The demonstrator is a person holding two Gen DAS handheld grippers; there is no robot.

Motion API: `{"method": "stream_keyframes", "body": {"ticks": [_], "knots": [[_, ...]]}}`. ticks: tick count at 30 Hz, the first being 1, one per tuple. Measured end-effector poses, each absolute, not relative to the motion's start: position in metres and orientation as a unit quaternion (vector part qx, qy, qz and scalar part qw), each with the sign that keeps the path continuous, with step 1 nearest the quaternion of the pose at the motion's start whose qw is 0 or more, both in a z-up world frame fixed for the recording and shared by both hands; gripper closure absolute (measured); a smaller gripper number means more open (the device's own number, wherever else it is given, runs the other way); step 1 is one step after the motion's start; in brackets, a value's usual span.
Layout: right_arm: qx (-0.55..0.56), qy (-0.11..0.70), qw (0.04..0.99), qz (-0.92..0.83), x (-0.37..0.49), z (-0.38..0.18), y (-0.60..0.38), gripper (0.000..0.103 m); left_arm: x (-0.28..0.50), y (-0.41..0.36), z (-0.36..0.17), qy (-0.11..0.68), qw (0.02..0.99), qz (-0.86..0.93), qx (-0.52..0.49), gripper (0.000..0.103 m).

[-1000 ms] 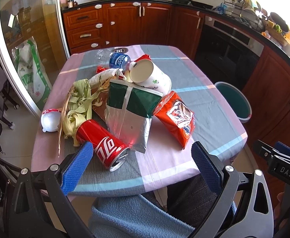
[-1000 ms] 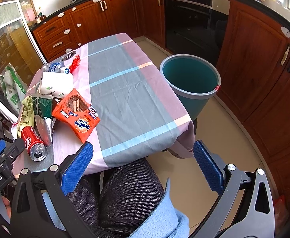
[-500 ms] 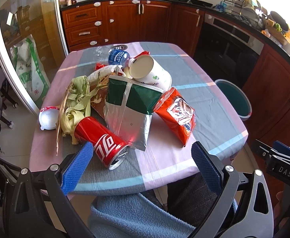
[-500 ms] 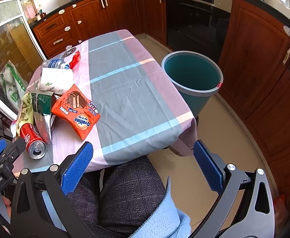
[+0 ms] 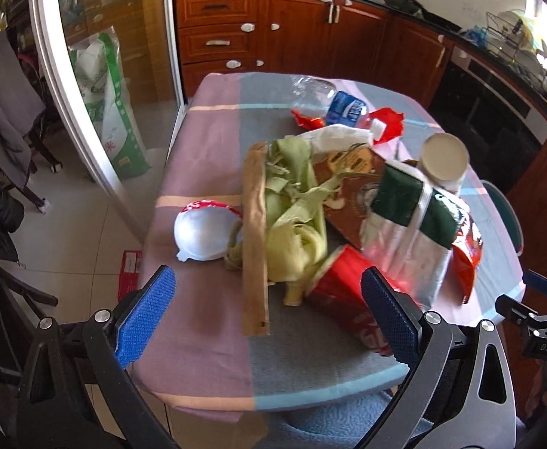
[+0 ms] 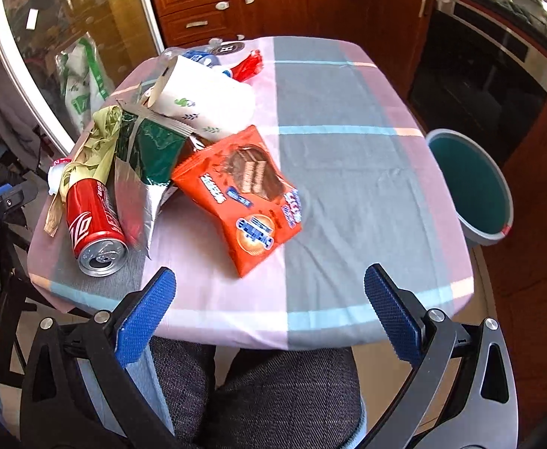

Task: Collect trash
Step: 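Grasp the brown paper strip with the left gripper while the right grasps the orange wrapper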

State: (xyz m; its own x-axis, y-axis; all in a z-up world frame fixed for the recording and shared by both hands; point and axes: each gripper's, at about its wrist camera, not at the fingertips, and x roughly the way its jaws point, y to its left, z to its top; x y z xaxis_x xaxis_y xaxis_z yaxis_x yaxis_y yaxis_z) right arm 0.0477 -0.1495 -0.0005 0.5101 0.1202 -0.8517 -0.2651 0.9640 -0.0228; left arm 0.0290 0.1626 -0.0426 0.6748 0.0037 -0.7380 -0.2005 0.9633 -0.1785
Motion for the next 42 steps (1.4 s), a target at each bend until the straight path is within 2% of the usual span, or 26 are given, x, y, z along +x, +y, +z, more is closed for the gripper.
{"method": "stream_keyframes", "body": {"ticks": [6, 8, 11, 24, 25, 27, 29, 30, 32, 33, 36, 40, 42], "knots": [[-0.096, 0.501, 0.854, 0.106, 0.082, -0.022, -0.127, 0.006, 0.047, 0.191, -0.072, 0.440, 0.887, 0.038, -0.137, 0.007], [-0.098, 0.508, 0.849, 0.103, 0.090, -0.028, -0.125, 0.006, 0.055, 0.195, -0.078, 0.451, 0.881, 0.030, -0.139, 0.017], [-0.098, 0.516, 0.845, 0.099, 0.098, -0.033, -0.124, 0.006, 0.064, 0.195, -0.085, 0.462, 0.875, 0.012, -0.145, 0.025], [-0.105, 0.521, 0.840, 0.107, 0.105, -0.044, -0.118, 0.006, 0.042, 0.182, -0.100, 0.490, 0.864, -0.021, -0.116, 0.029], [-0.103, 0.522, 0.840, 0.107, 0.106, -0.046, -0.117, 0.009, 0.043, 0.181, -0.101, 0.490, 0.864, -0.022, -0.117, 0.033], [-0.095, 0.529, 0.837, 0.105, 0.107, -0.048, -0.118, 0.017, 0.046, 0.177, -0.103, 0.488, 0.863, -0.033, -0.124, 0.051], [-0.094, 0.531, 0.836, 0.099, 0.108, -0.050, -0.121, 0.024, 0.050, 0.172, -0.105, 0.493, 0.860, -0.046, -0.126, 0.085], [-0.091, 0.530, 0.837, 0.098, 0.109, -0.049, -0.123, 0.029, 0.050, 0.170, -0.106, 0.494, 0.859, -0.047, -0.121, 0.089], [-0.081, 0.525, 0.842, 0.099, 0.109, -0.044, -0.127, 0.045, 0.047, 0.166, -0.104, 0.491, 0.863, -0.041, -0.111, 0.096], [-0.072, 0.524, 0.842, 0.103, 0.108, -0.041, -0.130, 0.057, 0.044, 0.164, -0.102, 0.488, 0.865, -0.040, -0.111, 0.099], [-0.047, 0.522, 0.844, 0.114, 0.105, -0.035, -0.137, 0.077, 0.035, 0.162, -0.089, 0.475, 0.873, -0.028, -0.106, 0.101], [-0.026, 0.518, 0.845, 0.133, 0.097, -0.027, -0.147, 0.089, 0.022, 0.158, -0.062, 0.454, 0.886, -0.014, -0.090, 0.101], [-0.010, 0.515, 0.845, 0.141, 0.092, -0.022, -0.154, 0.090, 0.016, 0.153, -0.048, 0.442, 0.893, -0.013, -0.083, 0.101]]}}
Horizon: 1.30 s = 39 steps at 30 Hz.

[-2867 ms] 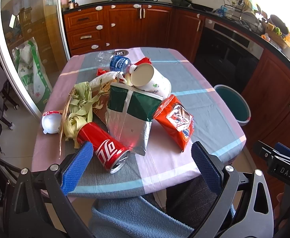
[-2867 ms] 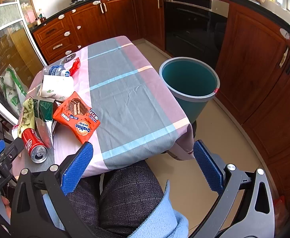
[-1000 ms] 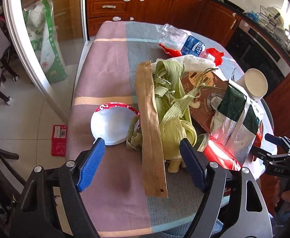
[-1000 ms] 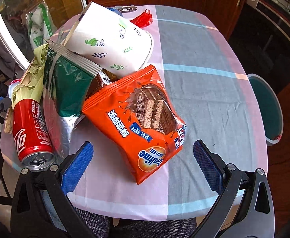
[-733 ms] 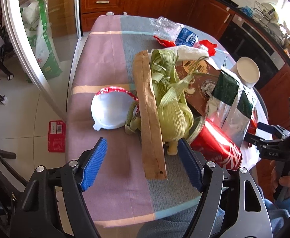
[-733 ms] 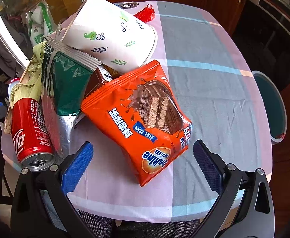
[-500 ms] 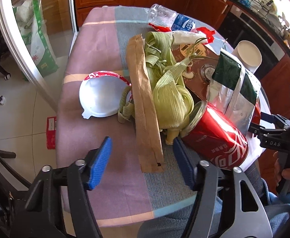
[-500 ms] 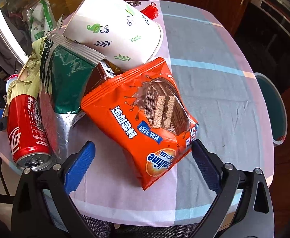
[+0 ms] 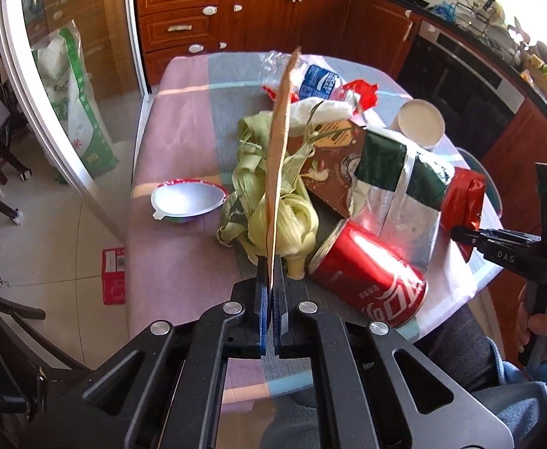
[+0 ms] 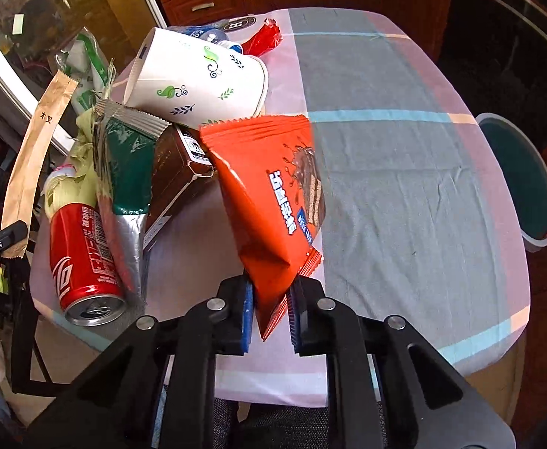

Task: Collect trash
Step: 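Grasp the brown paper strip with the left gripper while the right grasps the orange wrapper, then carry both items over the teal bin and open both grippers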

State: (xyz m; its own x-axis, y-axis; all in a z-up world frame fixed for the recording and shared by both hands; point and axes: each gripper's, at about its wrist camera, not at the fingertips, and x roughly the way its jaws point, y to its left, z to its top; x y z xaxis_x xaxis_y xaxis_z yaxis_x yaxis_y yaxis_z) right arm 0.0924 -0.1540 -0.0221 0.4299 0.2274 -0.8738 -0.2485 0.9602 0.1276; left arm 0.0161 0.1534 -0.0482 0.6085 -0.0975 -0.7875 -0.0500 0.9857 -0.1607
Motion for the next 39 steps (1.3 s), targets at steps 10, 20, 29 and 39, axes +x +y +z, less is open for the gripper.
{"method": "stream_keyframes", "body": {"ticks": [10, 20, 29, 39], "knots": [[0.071, 0.473, 0.865, 0.153, 0.076, 0.021, -0.208, 0.090, 0.021, 0.089, 0.020, 0.389, 0.916, -0.082, -0.044, 0.100], [0.153, 0.443, 0.882, 0.049, 0.107, 0.038, -0.339, 0.090, 0.114, -0.076, 0.029, 0.423, 0.872, -0.245, -0.024, 0.100], [0.238, 0.454, 0.857, -0.038, 0.150, 0.014, -0.469, 0.090, 0.197, -0.237, 0.002, 0.509, 0.796, -0.325, 0.030, 0.100], [0.268, 0.491, 0.827, -0.052, 0.201, -0.029, -0.510, 0.088, 0.257, -0.331, -0.051, 0.586, 0.744, -0.318, 0.054, 0.099]]}}
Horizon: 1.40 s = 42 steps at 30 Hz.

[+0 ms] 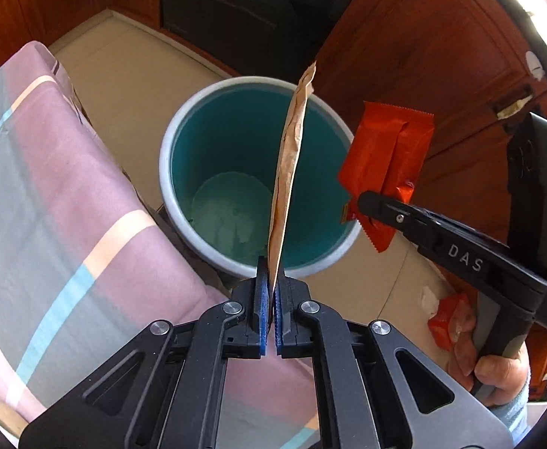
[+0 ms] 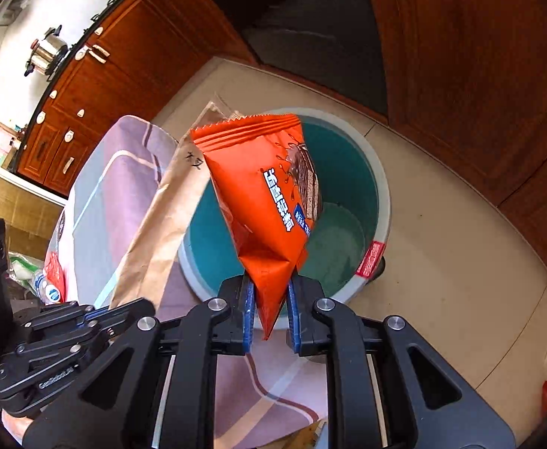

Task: Collect trash
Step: 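Carry both items over the teal bin and open both grippers, then return both tools to the table toward the red can and snack bag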

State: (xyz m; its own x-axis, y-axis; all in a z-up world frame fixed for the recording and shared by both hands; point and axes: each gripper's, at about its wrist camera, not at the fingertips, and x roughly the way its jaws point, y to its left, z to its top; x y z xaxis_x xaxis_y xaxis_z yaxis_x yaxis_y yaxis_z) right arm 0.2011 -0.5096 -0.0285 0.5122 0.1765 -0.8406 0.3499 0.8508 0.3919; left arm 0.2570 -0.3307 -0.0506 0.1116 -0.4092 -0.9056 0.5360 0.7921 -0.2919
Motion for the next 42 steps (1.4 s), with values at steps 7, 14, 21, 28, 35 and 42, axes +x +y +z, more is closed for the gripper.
{"method": "stream_keyframes", "body": {"ticks": [7, 14, 21, 28, 35, 42], "knots": [[0.273, 0.503, 0.818, -0.055, 0.226, -0.039, -0.510, 0.041, 0.249, -0.354, -0.050, 0.567, 0.765, -0.302, 0.055, 0.030], [0.292, 0.494, 0.815, -0.079, 0.216, -0.038, -0.515, 0.016, 0.224, -0.350, -0.034, 0.538, 0.792, -0.279, 0.066, 0.005], [0.265, 0.495, 0.823, -0.090, 0.207, -0.023, -0.504, 0.016, 0.199, -0.344, -0.020, 0.535, 0.793, -0.282, 0.073, 0.004], [0.244, 0.480, 0.839, -0.080, 0.187, 0.001, -0.483, 0.016, 0.176, -0.319, -0.002, 0.522, 0.802, -0.280, 0.071, 0.004], [0.229, 0.471, 0.850, -0.056, 0.164, 0.023, -0.446, 0.016, 0.158, -0.257, 0.022, 0.499, 0.821, -0.271, 0.054, 0.004], [0.199, 0.471, 0.859, -0.016, 0.140, 0.036, -0.389, 0.010, 0.106, -0.187, 0.027, 0.475, 0.841, -0.256, 0.041, 0.004]]}}
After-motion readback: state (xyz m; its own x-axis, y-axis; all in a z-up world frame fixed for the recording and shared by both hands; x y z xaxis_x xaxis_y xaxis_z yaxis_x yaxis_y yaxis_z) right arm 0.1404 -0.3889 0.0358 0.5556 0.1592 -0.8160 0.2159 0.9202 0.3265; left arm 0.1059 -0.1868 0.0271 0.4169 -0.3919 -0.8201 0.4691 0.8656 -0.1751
